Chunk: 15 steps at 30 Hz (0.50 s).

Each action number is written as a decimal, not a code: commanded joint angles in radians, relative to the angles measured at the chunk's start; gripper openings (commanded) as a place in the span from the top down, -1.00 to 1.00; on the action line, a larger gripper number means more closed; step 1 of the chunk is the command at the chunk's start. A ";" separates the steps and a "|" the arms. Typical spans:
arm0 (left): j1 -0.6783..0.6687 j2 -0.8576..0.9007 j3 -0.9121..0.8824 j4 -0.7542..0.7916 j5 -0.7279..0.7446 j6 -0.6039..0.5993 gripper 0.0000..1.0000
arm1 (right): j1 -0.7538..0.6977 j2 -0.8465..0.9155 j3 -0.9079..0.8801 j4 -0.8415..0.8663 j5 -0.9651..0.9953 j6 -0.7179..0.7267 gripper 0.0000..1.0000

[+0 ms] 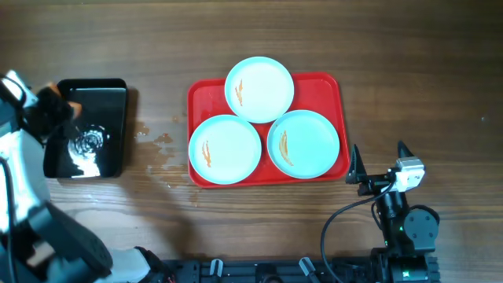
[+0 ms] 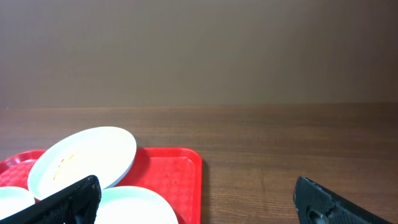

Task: Clean dirty plates on tray and stack at the side

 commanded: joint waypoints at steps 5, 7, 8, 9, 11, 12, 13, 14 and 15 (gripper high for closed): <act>-0.003 -0.215 0.055 0.060 0.011 0.002 0.92 | -0.005 -0.008 -0.001 0.003 0.014 -0.009 -1.00; -0.004 -0.188 0.037 0.051 0.009 0.002 0.92 | -0.005 -0.008 -0.001 0.003 0.014 -0.010 -1.00; -0.004 -0.159 0.014 0.052 0.009 0.002 0.93 | -0.005 -0.008 -0.001 0.003 0.014 -0.009 -1.00; -0.004 -0.129 -0.003 0.055 0.009 0.002 0.92 | -0.005 -0.008 -0.001 0.003 0.014 -0.009 -0.99; -0.006 -0.051 -0.029 0.060 0.010 -0.017 0.92 | -0.005 -0.008 -0.001 0.003 0.014 -0.009 -0.99; -0.006 -0.014 -0.030 0.054 0.018 -0.037 0.92 | -0.005 -0.008 -0.001 0.003 0.014 -0.009 -1.00; -0.006 0.017 -0.030 0.048 0.037 -0.051 0.92 | -0.005 -0.008 -0.001 0.003 0.014 -0.009 -0.99; -0.006 0.035 -0.030 0.044 0.070 -0.051 0.92 | -0.005 -0.008 -0.001 0.003 0.014 -0.009 -0.99; -0.006 0.043 -0.030 0.045 0.090 -0.051 0.92 | -0.005 -0.008 -0.001 0.003 0.014 -0.010 -0.99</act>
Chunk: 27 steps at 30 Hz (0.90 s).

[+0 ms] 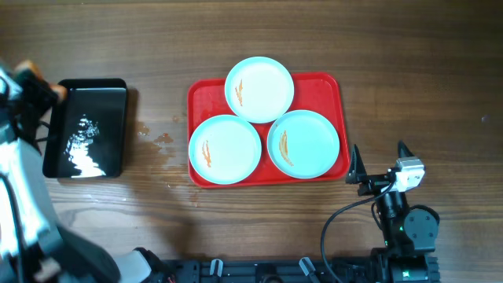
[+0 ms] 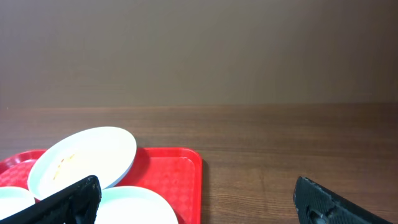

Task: Clean dirty plates on tray and stack at the side

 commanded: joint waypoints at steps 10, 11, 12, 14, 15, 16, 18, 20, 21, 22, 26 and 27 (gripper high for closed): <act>-0.006 -0.167 0.012 0.015 0.116 -0.010 0.92 | -0.005 -0.008 -0.001 0.004 0.014 -0.009 -1.00; -0.008 -0.186 0.012 0.015 0.077 -0.002 0.92 | -0.005 -0.008 -0.001 0.004 0.014 -0.009 -0.99; -0.011 -0.189 0.011 0.014 0.036 -0.003 0.92 | -0.005 -0.008 -0.001 0.004 0.014 -0.009 -1.00; -0.019 -0.171 0.003 0.005 -0.030 -0.003 0.92 | -0.005 -0.008 -0.001 0.004 0.014 -0.010 -1.00; -0.023 -0.146 -0.012 0.003 -0.045 -0.003 0.92 | -0.005 -0.008 -0.001 0.004 0.014 -0.009 -0.99; -0.024 -0.126 -0.024 0.004 -0.046 -0.003 0.92 | -0.005 -0.008 -0.001 0.004 0.014 -0.009 -0.99; -0.028 -0.064 -0.054 0.008 -0.045 -0.015 0.92 | -0.005 -0.008 -0.001 0.004 0.014 -0.010 -1.00; -0.030 0.003 -0.062 0.005 -0.015 -0.040 0.92 | -0.005 -0.008 -0.001 0.004 0.014 -0.009 -0.99; -0.030 0.028 -0.062 0.008 0.033 -0.041 0.92 | -0.005 -0.008 -0.001 0.004 0.014 -0.009 -0.99; -0.030 0.042 -0.062 0.021 0.083 -0.040 0.92 | -0.005 -0.008 -0.001 0.004 0.014 -0.009 -0.99; -0.028 0.012 -0.053 0.080 0.208 -0.026 0.92 | -0.005 -0.008 -0.001 0.004 0.014 -0.009 -1.00; -0.028 -0.010 -0.047 0.088 0.218 -0.026 0.92 | -0.005 -0.008 -0.001 0.004 0.014 -0.009 -0.99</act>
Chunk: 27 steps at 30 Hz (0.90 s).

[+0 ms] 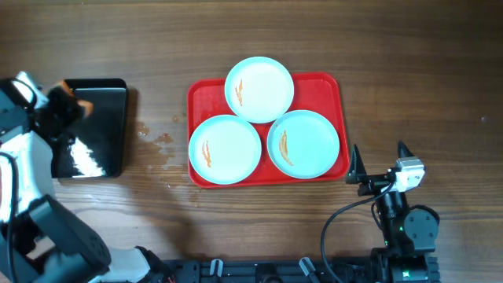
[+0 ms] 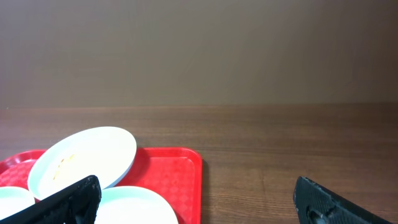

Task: Clean dirty plates on tray and stack at the side

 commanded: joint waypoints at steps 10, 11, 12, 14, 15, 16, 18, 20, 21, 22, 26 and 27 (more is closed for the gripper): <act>-0.024 -0.266 0.032 0.021 -0.138 0.055 0.92 | -0.005 -0.008 -0.001 0.004 0.014 -0.009 -1.00; -0.027 -0.249 0.023 0.019 -0.169 0.053 0.92 | -0.005 -0.008 -0.001 0.004 0.014 -0.009 -1.00; -0.027 -0.214 0.006 0.019 -0.184 0.034 0.92 | -0.005 -0.008 -0.001 0.004 0.014 -0.009 -0.99; -0.028 -0.149 -0.015 0.023 -0.183 -0.018 0.92 | -0.005 -0.008 -0.001 0.004 0.014 -0.009 -1.00; -0.029 -0.097 -0.021 0.023 -0.180 -0.049 0.92 | -0.005 -0.008 -0.001 0.004 0.014 -0.010 -0.99; -0.030 -0.058 -0.020 0.022 -0.166 -0.055 0.92 | -0.005 -0.008 -0.001 0.004 0.014 -0.009 -1.00; -0.031 -0.017 -0.019 0.024 -0.105 -0.054 0.92 | -0.005 -0.008 -0.001 0.004 0.014 -0.009 -0.99; -0.032 -0.030 -0.009 0.030 -0.072 -0.054 0.92 | -0.005 -0.008 -0.001 0.004 0.014 -0.009 -0.99; -0.032 -0.047 0.002 0.030 -0.071 -0.054 0.92 | -0.005 -0.008 -0.001 0.004 0.014 -0.009 -0.99; -0.032 -0.071 0.016 0.029 -0.066 -0.054 0.92 | -0.005 -0.008 -0.001 0.004 0.014 -0.009 -0.99; -0.032 -0.195 0.055 0.031 -0.020 -0.050 0.92 | -0.005 -0.008 -0.001 0.004 0.014 -0.009 -0.99; -0.032 -0.240 0.057 0.037 -0.008 -0.050 0.92 | -0.005 -0.008 -0.001 0.004 0.014 -0.009 -0.99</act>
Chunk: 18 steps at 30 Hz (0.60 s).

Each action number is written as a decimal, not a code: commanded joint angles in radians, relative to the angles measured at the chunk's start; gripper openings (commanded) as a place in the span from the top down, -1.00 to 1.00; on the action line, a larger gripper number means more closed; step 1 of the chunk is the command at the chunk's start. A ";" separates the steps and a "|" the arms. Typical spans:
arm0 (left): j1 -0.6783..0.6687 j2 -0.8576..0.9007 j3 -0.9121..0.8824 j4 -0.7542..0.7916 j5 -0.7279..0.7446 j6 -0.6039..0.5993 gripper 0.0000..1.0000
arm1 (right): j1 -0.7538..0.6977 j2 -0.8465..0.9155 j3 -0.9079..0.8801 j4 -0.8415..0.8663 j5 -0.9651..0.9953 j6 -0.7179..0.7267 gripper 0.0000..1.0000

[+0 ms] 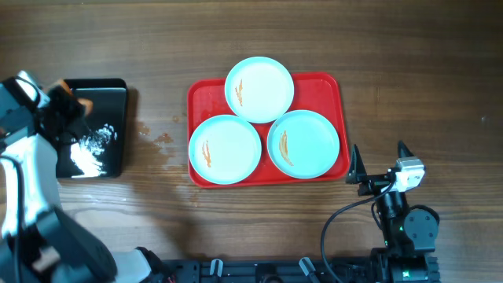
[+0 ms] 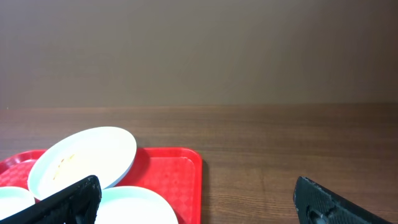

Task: Clean dirty plates on tray and stack at the side

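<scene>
Three white plates with orange smears lie on the red tray point(image 1: 327, 88): one at the back point(image 1: 259, 89), one front left point(image 1: 225, 148), one front right point(image 1: 303, 142). My left gripper point(image 1: 71, 101) hangs over the top left corner of the black basin point(image 1: 110, 88), far left of the tray. Bits of an orange sponge point(image 1: 82, 103) stick out on both sides of its dark jaws. My right gripper point(image 1: 378, 151) stands open just right of the tray's front corner, holding nothing. In the right wrist view the gripper point(image 2: 196, 202) faces the tray point(image 2: 177, 167) and the back plate point(image 2: 84, 155).
The basin holds water with white ripples point(image 1: 88, 145). Small wet spots point(image 1: 161, 140) mark the wood between basin and tray. Bare wooden table point(image 1: 424, 71) lies right of the tray and behind it.
My left gripper has stayed over the basin's top left corner. The water now shows white ripples at its lower left. Plates, tray and right arm are unchanged.
At first my left gripper was over the basin's left part, with ring ripples in the water. Then it was off beyond the basin's top left corner. After that it was back over that corner, where it is now. The plates never moved.
</scene>
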 commanded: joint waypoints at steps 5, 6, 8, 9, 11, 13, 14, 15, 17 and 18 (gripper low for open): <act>-0.012 -0.229 0.067 0.010 0.045 0.045 0.92 | -0.005 -0.008 -0.001 0.004 0.014 -0.009 -0.99; -0.015 -0.215 0.063 0.000 0.028 0.047 0.92 | -0.005 -0.008 -0.001 0.004 0.014 -0.010 -0.99; -0.021 -0.176 0.049 -0.015 0.027 0.037 0.92 | -0.005 -0.008 -0.001 0.004 0.014 -0.009 -0.99; -0.025 -0.153 0.047 -0.026 0.034 0.012 0.92 | -0.005 -0.008 -0.001 0.004 0.014 -0.009 -0.99; -0.035 -0.112 0.047 -0.036 0.117 -0.013 0.92 | -0.005 -0.008 -0.001 0.004 0.014 -0.009 -0.99; -0.041 -0.104 0.047 -0.033 0.232 -0.013 0.92 | -0.005 -0.008 -0.001 0.004 0.014 -0.009 -0.99; -0.043 -0.105 0.048 -0.031 0.274 -0.013 0.92 | -0.005 -0.008 -0.001 0.004 0.014 -0.009 -0.99; -0.044 -0.116 0.050 -0.024 0.342 -0.013 0.92 | -0.005 -0.008 -0.001 0.004 0.014 -0.009 -0.99; -0.044 -0.144 0.050 -0.001 0.411 -0.015 0.92 | -0.005 -0.008 -0.001 0.004 0.014 -0.010 -1.00; -0.044 -0.164 0.051 0.007 0.412 -0.026 0.92 | -0.005 -0.008 -0.001 0.004 0.014 -0.009 -0.99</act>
